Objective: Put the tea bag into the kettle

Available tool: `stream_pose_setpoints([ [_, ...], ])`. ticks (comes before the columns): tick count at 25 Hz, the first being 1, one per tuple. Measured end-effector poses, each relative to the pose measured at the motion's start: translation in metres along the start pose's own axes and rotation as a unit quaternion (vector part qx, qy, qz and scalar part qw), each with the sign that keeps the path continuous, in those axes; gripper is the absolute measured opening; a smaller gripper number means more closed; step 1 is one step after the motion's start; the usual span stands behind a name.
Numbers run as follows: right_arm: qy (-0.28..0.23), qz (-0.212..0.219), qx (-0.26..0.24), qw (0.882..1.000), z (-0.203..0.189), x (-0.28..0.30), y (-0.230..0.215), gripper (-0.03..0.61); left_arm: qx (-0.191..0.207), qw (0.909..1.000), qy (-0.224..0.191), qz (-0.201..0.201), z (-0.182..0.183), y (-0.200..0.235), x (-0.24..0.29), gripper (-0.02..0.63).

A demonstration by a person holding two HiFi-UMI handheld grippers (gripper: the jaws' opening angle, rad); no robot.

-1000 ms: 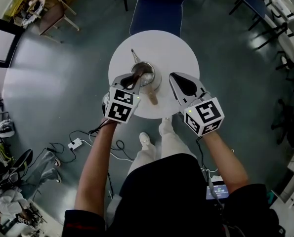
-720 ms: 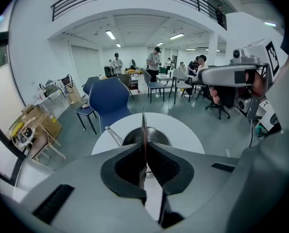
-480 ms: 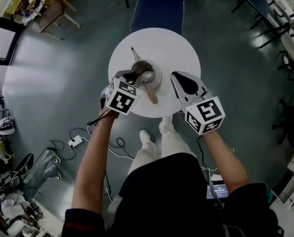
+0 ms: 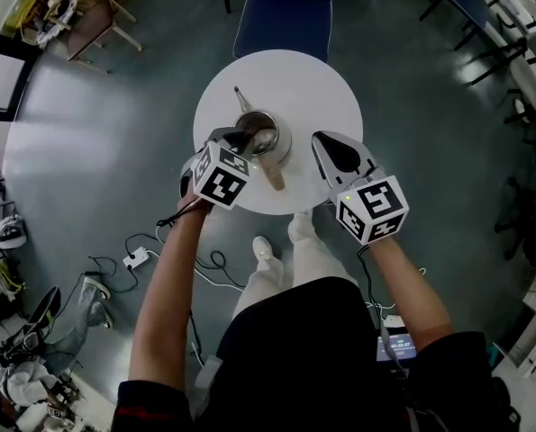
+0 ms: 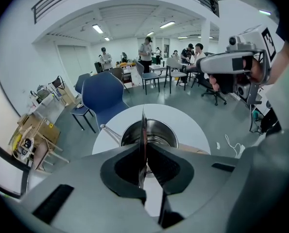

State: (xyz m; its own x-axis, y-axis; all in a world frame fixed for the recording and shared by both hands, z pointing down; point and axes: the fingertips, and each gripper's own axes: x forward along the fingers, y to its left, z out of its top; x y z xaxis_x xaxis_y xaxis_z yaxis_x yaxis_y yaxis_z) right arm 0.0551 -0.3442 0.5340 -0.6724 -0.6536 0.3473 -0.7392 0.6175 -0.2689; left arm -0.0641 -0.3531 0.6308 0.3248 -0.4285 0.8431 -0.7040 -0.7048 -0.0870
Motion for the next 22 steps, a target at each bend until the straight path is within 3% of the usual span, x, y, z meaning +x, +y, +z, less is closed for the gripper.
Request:
stream_pose_setpoints([
  [16,0.01,0.003,-0.004,1.0,-0.001,0.01,-0.007,0.018,-0.014,0.9998,-0.017,0.002,0.0,0.006,0.002,0.101],
  [19,0.011,0.003,-0.004,1.0,-0.001,0.01,-0.007,0.018,-0.006,0.9998,-0.015,0.01,0.0,0.009,-0.003,0.037],
  [22,0.012,0.004,-0.004,1.0,-0.002,0.012,-0.004,0.018,0.008,0.9999,-0.008,0.006,0.0,0.009,-0.008,0.029],
])
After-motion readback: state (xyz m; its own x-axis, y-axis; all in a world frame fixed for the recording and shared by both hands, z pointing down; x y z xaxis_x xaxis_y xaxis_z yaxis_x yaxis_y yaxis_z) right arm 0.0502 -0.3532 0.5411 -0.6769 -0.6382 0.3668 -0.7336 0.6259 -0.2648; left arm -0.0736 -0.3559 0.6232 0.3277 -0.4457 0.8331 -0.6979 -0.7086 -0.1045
